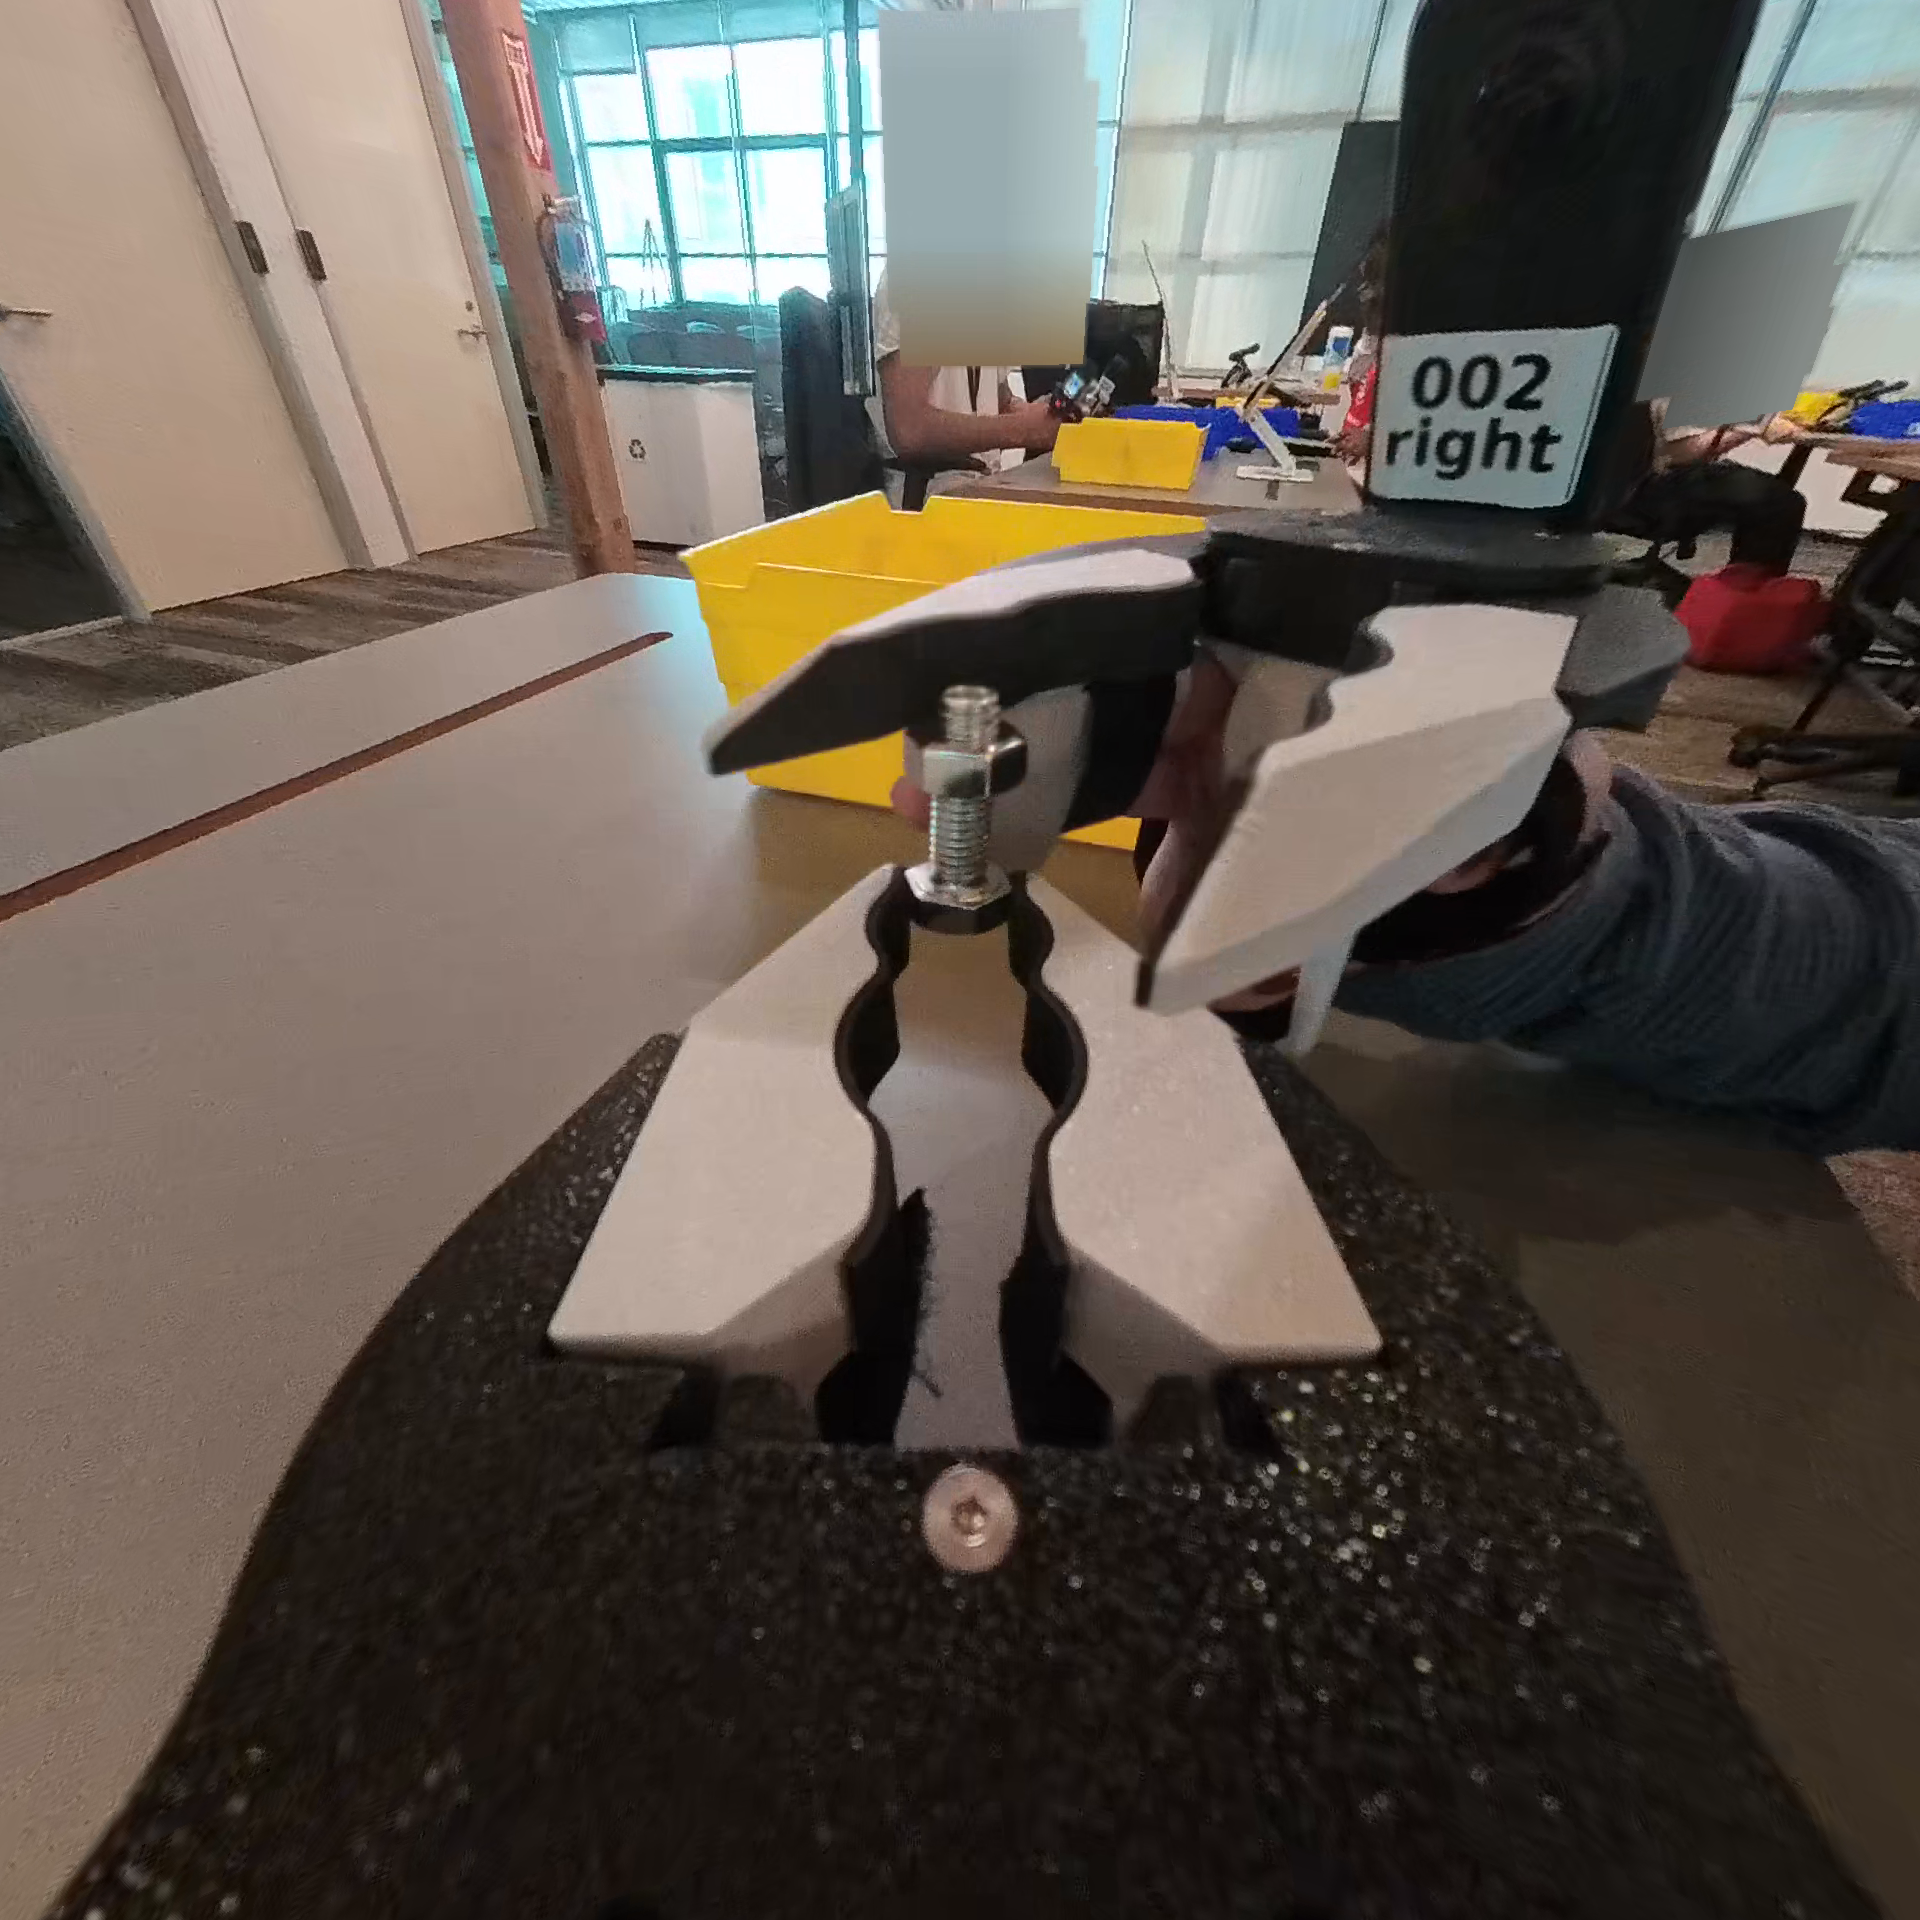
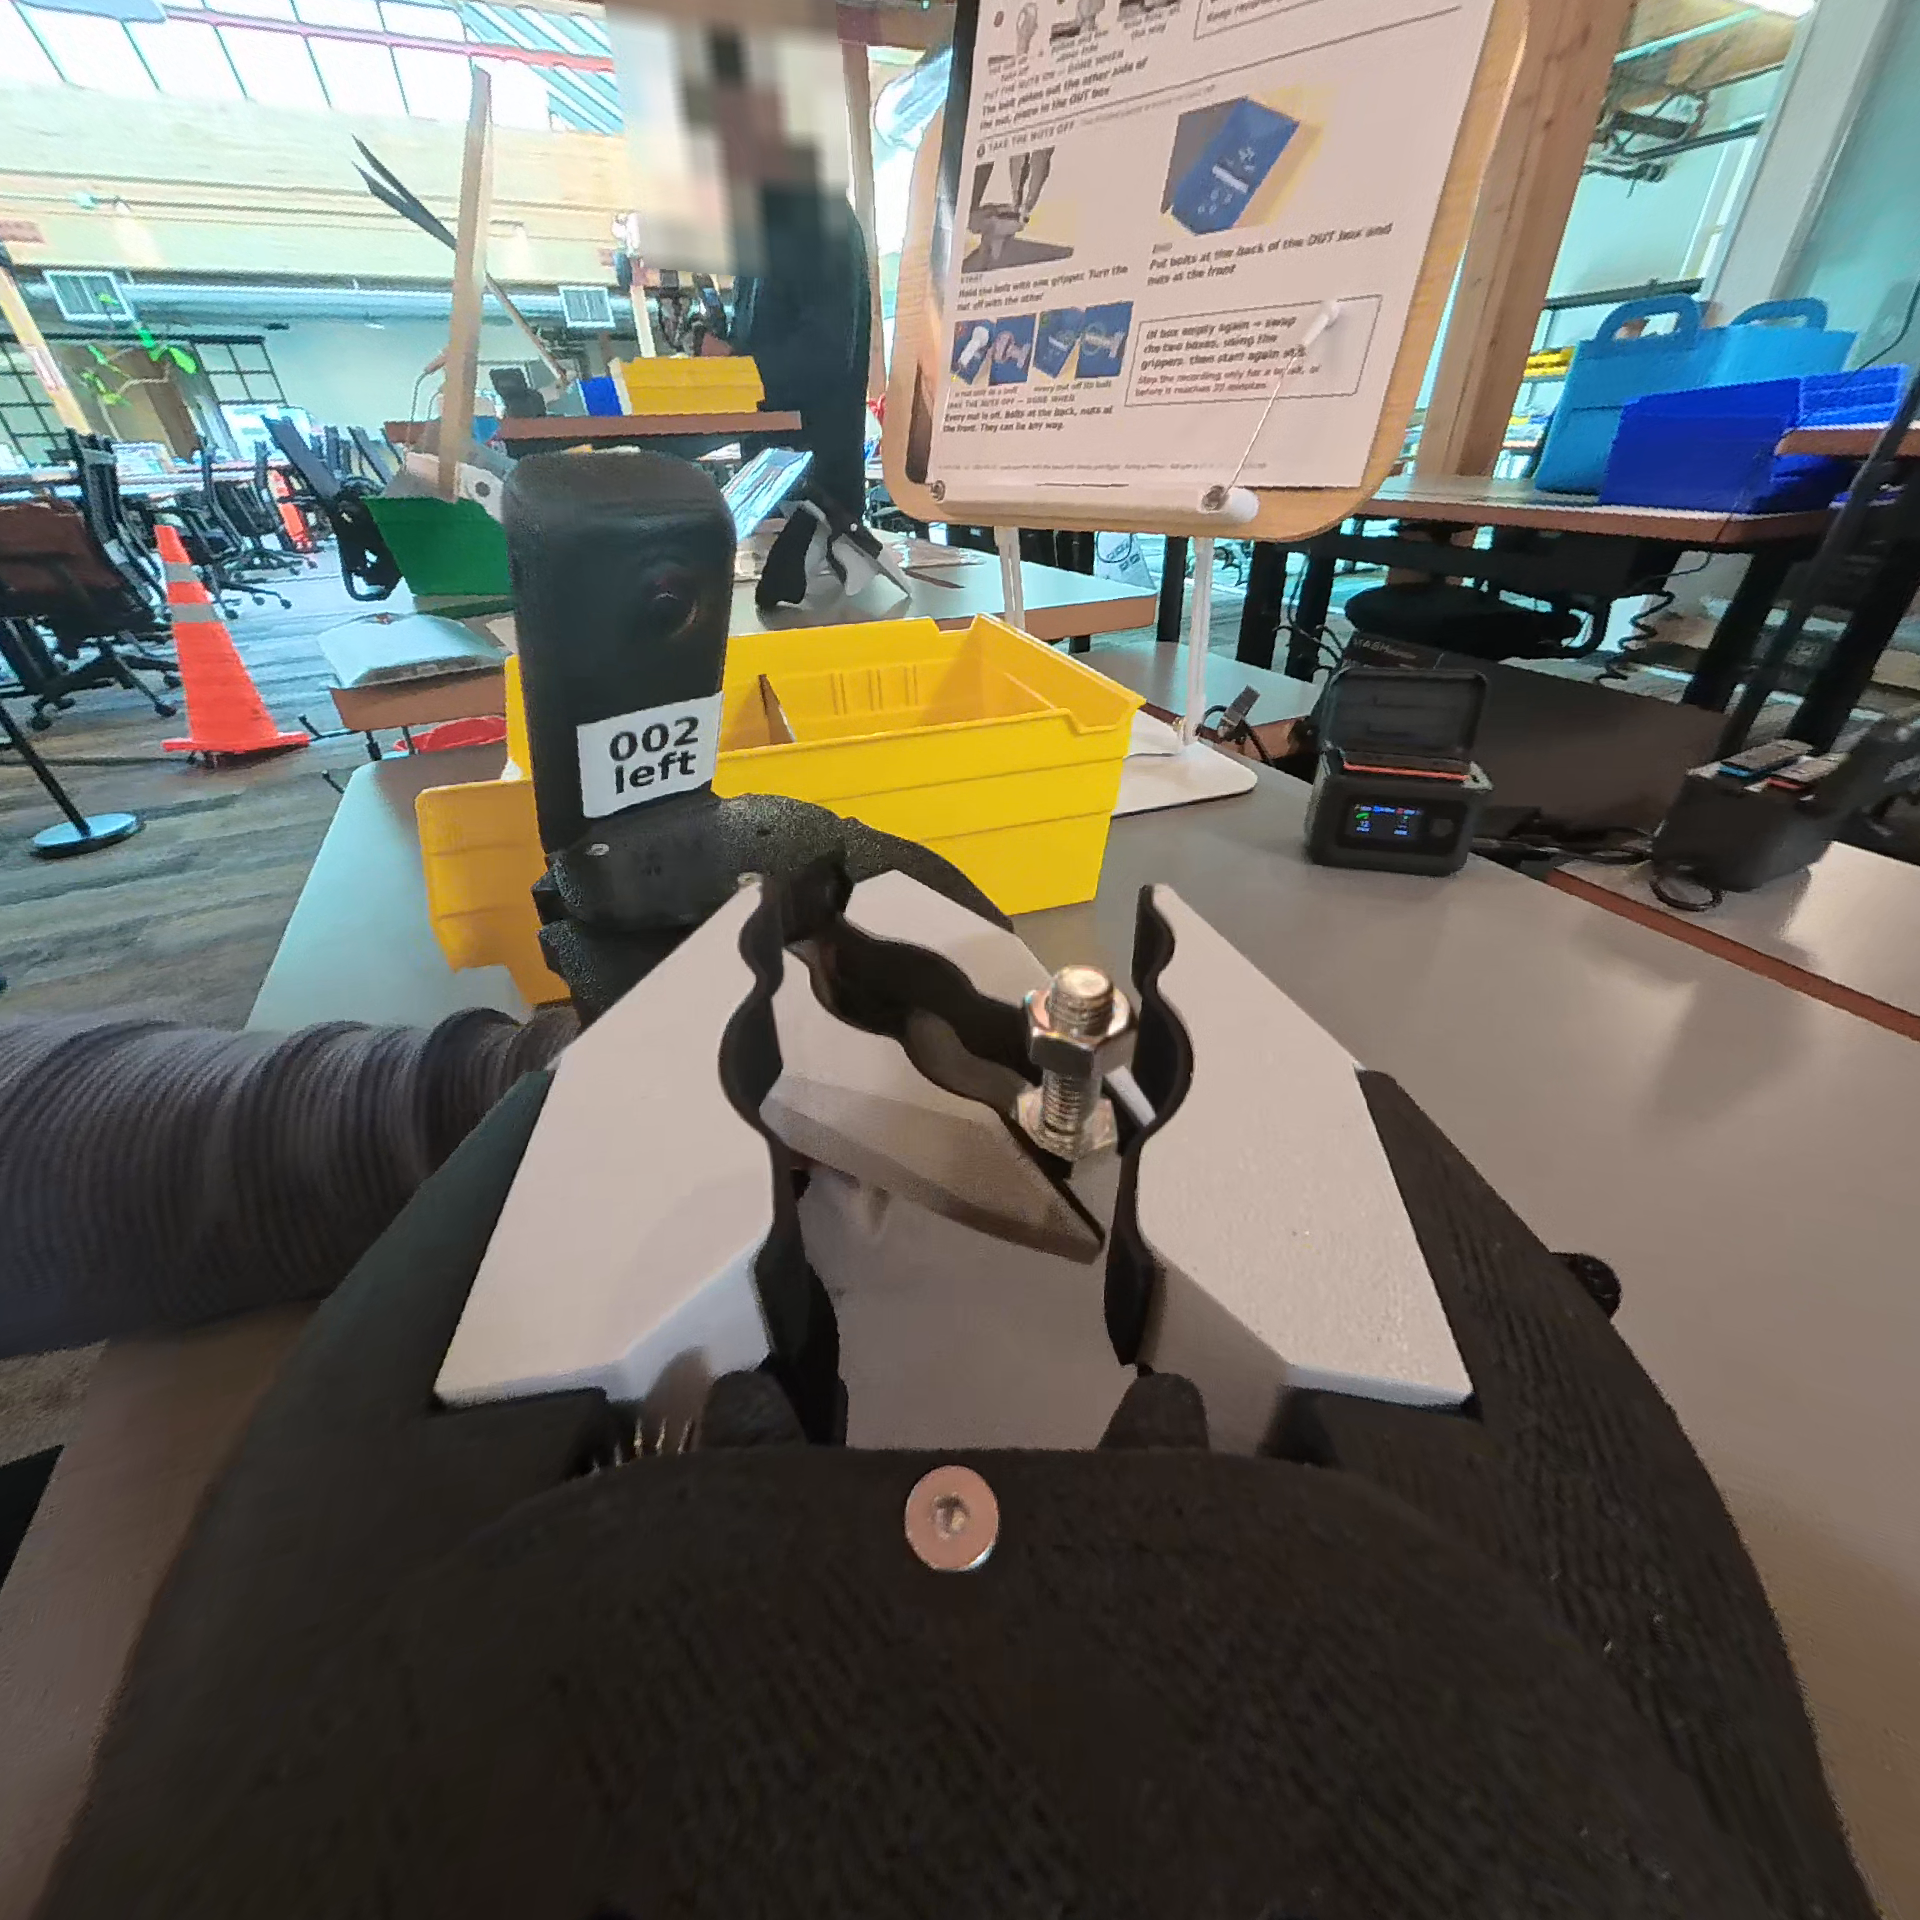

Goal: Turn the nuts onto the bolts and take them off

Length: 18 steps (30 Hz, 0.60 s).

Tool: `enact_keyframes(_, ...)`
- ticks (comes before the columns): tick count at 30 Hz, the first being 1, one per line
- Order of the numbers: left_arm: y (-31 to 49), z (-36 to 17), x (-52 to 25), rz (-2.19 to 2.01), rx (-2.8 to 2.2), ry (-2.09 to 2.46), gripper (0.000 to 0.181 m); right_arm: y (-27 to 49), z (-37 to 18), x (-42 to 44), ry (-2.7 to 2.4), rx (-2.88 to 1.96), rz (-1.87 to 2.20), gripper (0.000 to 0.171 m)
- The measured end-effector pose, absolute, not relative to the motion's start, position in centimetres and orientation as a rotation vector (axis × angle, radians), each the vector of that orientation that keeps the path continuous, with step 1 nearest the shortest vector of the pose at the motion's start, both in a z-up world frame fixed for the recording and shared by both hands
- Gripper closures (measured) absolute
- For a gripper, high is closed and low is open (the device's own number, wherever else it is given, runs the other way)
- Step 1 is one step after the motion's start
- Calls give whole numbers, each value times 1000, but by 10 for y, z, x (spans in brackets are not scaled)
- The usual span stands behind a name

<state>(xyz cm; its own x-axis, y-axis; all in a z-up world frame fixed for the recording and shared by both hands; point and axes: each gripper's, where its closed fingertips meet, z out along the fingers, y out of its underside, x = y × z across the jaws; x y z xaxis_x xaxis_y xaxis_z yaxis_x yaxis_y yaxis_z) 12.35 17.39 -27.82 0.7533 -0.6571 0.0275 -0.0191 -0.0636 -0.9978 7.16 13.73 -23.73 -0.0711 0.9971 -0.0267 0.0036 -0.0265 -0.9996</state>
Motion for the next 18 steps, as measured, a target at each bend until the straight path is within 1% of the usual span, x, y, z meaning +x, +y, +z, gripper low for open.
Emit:
enact_keyframes(1,173,-276,121,-582,-1556,542,164,136,-238,71,-1259,-1197,1279,104)
enact_keyframes(4,175,-271,111,-601,-1545,467,164,135,-239,70,-1265,-1207,1279,96)
enact_keyframes(6,181,-268,98,-590,-1555,390,164,136,-238,71,-1259,-1207,1288,95)
enact_keyframes(10,185,-264,76,-601,-1547,251,164,137,-238,72,-1256,-1210,1292,98)
enact_keyframes(12,182,-264,82,-613,-1539,289,164,138,-239,70,-1247,-1226,1287,89)
enact_keyframes(18,173,-271,119,-619,-1547,520,164,134,-240,67,-1254,-1239,1320,72)
